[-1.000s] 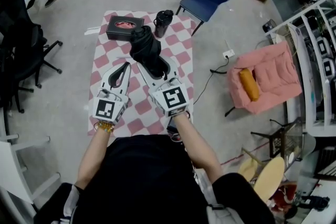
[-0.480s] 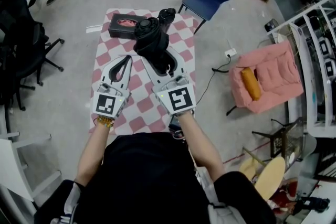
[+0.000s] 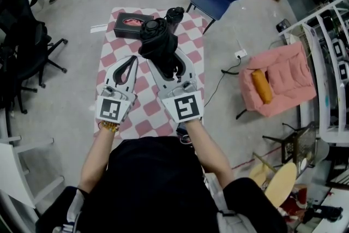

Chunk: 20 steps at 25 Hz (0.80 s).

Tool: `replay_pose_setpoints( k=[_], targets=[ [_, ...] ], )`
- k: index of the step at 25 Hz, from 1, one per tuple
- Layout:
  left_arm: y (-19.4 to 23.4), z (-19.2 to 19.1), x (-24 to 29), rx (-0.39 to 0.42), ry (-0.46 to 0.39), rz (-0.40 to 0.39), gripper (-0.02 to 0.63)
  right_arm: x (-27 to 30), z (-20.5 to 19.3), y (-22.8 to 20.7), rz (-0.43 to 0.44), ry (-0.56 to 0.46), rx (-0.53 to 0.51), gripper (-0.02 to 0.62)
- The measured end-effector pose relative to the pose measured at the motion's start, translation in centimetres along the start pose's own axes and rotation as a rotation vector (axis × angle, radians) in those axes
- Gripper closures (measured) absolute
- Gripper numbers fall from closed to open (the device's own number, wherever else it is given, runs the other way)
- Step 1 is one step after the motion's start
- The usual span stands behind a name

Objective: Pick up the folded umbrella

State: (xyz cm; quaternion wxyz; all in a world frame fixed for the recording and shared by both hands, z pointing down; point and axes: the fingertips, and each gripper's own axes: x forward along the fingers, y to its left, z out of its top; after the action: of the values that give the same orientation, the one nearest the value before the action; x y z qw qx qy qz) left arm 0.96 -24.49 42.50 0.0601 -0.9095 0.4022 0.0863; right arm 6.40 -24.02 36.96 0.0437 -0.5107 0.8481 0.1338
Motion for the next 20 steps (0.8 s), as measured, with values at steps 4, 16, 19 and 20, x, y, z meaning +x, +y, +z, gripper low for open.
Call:
replay_pose_setpoints(
  k=[4,16,19,20],
  targets=[
    [-0.1,-0.2,-0.2,0.000,0.000,0.003,0.591,-0.2,-0.5,0.3,0.004,0.006,0.006,0.376],
    [0.0,-1.1,-1.4,0.004,0.014,0.034,0.591,-0.7,-3.2,1.7,0.022,0.061,-0.013,0.376],
    [0.0,-1.4,-1.5,0.006,0.014,0.034,0.591,-0.7,-3.6,2.0,0.023,0.062,-0.003,0.376],
    [-0.1,-1.5,-1.6,0.003,0.015,0.035,0.591,-0.8,-3.7,2.1,0.024,0.067,-0.001,0.376]
  ],
)
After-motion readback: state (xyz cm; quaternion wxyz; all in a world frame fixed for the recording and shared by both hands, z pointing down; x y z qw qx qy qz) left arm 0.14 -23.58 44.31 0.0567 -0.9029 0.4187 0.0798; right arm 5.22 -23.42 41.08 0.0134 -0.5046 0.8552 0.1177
